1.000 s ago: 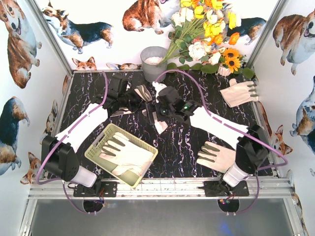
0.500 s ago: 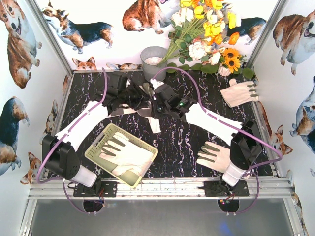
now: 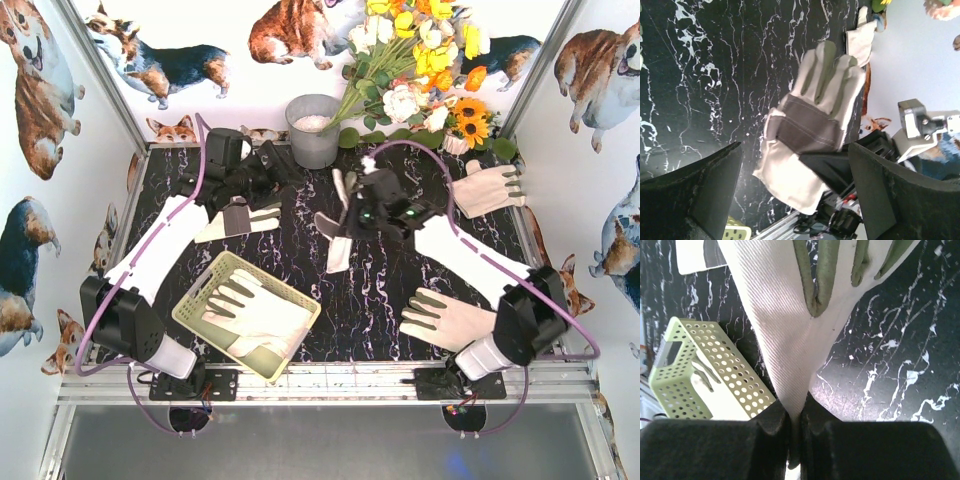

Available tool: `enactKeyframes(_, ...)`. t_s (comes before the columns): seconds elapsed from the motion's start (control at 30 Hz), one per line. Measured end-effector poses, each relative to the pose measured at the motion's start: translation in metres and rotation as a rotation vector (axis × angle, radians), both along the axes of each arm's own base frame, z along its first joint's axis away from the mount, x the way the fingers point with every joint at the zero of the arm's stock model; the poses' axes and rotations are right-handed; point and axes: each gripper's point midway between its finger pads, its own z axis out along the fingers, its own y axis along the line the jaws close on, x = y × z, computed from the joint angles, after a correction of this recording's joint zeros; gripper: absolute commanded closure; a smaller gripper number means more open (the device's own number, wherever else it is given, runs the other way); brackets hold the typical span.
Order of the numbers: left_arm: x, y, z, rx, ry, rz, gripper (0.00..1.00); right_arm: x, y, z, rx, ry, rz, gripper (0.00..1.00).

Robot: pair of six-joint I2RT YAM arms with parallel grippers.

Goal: Put the gloves into the storage basket
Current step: Place the glove at the center of the board.

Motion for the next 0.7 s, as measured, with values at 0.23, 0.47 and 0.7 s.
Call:
enactKeyframes(0.23, -0.017, -0.009, -0.029, -0.002, 0.014, -0.151, 0.23, -0.006, -0.034, -0.001, 0.193, 0.052, -0.095, 1.00)
enactKeyframes(0.47, -0.021, -0.033, -0.065, -0.069, 0.081, -0.315, 0.23, -0.008, -0.021, 0.020, 0.373, 0.050, -0.047, 1.00)
enactKeyframes(0.7, -0.025, -0.046, -0.089, -0.120, 0.136, -0.418, 0.41, -0.010, -0.006, 0.045, 0.480, 0.018, 0.034, 1.00)
